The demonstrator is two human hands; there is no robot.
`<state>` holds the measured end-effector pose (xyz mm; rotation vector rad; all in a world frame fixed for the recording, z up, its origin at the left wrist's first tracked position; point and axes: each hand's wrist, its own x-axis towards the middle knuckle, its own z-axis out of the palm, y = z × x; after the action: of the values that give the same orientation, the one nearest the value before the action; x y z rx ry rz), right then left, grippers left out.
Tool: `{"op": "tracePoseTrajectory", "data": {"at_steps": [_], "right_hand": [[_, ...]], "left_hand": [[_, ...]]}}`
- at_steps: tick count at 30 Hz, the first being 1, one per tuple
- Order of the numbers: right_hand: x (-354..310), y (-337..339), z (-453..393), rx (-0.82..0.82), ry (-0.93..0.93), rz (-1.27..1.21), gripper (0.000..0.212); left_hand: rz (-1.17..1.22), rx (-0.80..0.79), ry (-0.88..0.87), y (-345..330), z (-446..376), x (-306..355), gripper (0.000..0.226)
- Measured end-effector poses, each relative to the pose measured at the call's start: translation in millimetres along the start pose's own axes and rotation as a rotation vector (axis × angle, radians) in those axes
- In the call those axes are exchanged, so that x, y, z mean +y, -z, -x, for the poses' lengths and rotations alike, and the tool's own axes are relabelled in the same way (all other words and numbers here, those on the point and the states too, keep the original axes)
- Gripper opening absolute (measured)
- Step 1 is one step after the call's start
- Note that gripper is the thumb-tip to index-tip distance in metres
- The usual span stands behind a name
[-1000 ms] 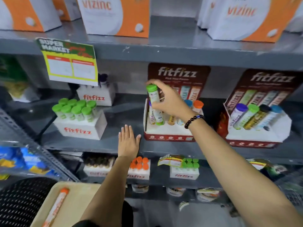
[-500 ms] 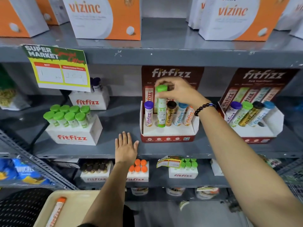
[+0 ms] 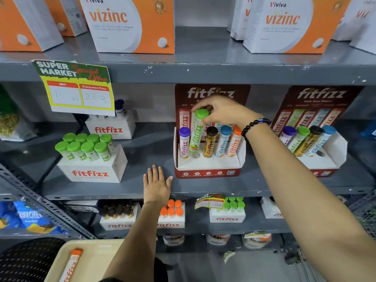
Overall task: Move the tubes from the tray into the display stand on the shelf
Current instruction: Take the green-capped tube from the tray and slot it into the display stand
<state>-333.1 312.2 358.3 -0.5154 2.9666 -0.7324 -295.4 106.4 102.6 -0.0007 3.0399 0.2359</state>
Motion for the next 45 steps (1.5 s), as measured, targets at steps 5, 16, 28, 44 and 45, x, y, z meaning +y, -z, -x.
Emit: {"op": "tracePoseTrajectory", "data": {"at_steps": [5,16,28,44,45], "right_hand": [[2.9,-13.0,-6.1,0.001,-0.019,0.119,0.048],[12.3,-38.5,-8.2,-0.017,-0.101,0.1,0.052],[8.9,-36.7,-12.9,-0.031,-0.107,0.129,0.052],[20.3,-56.8,-14.2,-0.122,-0.165,0.09,0.076],[19.3,-56.6,-13.3,-0.135,-0.174,0.097,0.079]], "left_hand": [[-0.01,-0.004,0.002,0.1,0.0,0.4,0.064],[-0.018,0.003,0.013,-3.2,-1.8,0.1,0.065],[-0.037,0.009,0.02,-6.3,-3.5,-0.1,0.066],[-0.039,0.012,0.017,-4.1,-2.7,-0.5,0.065],[-0.027,0.004,0.013,-3.4,-3.3,-1.0,0.064]]}}
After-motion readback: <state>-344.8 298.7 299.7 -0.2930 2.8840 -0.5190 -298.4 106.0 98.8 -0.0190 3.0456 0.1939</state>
